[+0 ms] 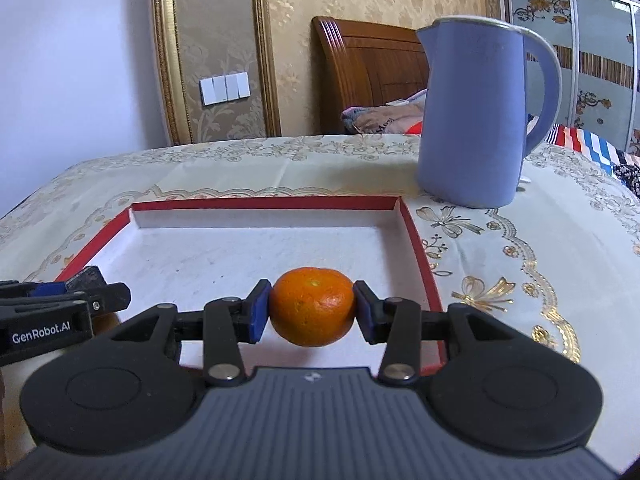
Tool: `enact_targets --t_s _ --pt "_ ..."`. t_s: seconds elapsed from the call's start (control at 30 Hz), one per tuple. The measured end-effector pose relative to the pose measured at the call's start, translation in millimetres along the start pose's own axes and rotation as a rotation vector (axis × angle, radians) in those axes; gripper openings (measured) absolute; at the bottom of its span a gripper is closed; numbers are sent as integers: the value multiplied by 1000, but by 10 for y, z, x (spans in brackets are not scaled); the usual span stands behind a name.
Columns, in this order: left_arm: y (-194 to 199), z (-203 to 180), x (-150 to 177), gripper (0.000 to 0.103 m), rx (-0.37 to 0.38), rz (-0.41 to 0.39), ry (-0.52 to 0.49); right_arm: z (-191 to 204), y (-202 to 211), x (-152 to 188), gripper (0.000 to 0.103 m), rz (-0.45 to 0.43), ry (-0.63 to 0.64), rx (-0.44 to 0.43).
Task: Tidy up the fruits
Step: 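Lift and carry the dark cylinder with the left gripper while the right carries the orange over the tray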
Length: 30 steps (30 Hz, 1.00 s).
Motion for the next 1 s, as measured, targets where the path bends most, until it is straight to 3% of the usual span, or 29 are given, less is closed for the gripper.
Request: enact_targets --t_s 0.3,0.47,0.73,1.0 --pt "-261 57 -134 40 -52 19 17 35 -206 -101 42 -2 34 46" --pt "-407 59 -221 40 -74 22 21 137 -250 -242 42 -40 70 23" --pt "-575 88 -177 40 -84 68 30 142 -561 -221 42 35 86 37" --pt "-598 88 -158 42 -89 64 24 20 -738 -179 42 90 46 52"
Point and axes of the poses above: each gripper's, at about its wrist camera, not at the fingertips, and y roughly against the way its jaws point, z to its left, x to its underside, the point moved 9 cm from there along -y, roughly the way its jaws point, and after that the axes turned 11 degrees about -x, right-handed, at the moved point
